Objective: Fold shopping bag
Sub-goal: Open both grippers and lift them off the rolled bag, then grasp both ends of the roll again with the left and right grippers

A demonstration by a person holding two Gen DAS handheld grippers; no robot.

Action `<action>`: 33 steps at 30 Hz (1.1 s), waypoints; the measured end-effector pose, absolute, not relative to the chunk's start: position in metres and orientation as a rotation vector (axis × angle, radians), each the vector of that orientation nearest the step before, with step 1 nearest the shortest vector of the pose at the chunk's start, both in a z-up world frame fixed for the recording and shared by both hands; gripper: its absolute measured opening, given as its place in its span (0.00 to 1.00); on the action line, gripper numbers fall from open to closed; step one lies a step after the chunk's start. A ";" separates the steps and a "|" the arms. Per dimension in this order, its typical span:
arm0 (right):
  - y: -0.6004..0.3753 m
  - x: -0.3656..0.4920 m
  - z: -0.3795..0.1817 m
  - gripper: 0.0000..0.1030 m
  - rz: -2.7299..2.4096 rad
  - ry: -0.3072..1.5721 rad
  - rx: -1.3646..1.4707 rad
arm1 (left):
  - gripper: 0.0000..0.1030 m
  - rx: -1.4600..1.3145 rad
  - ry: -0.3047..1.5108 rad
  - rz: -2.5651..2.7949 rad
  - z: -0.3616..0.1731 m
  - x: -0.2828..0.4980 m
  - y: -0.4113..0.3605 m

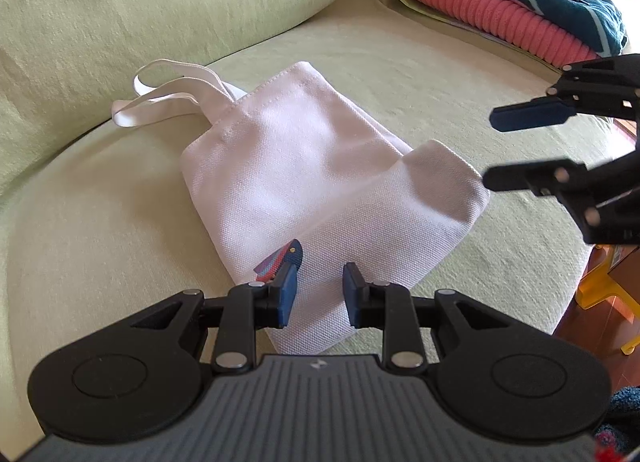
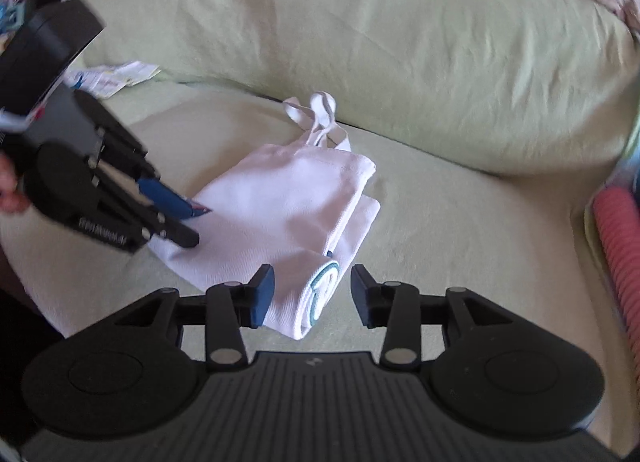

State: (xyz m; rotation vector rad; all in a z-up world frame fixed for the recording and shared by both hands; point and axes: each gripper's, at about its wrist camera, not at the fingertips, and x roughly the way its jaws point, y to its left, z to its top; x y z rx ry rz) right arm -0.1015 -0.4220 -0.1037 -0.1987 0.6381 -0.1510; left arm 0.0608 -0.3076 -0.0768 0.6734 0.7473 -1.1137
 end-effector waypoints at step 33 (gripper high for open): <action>-0.434 -0.075 -0.159 0.45 0.397 0.555 -0.917 | 0.44 0.983 0.443 -1.299 -0.065 0.043 -0.272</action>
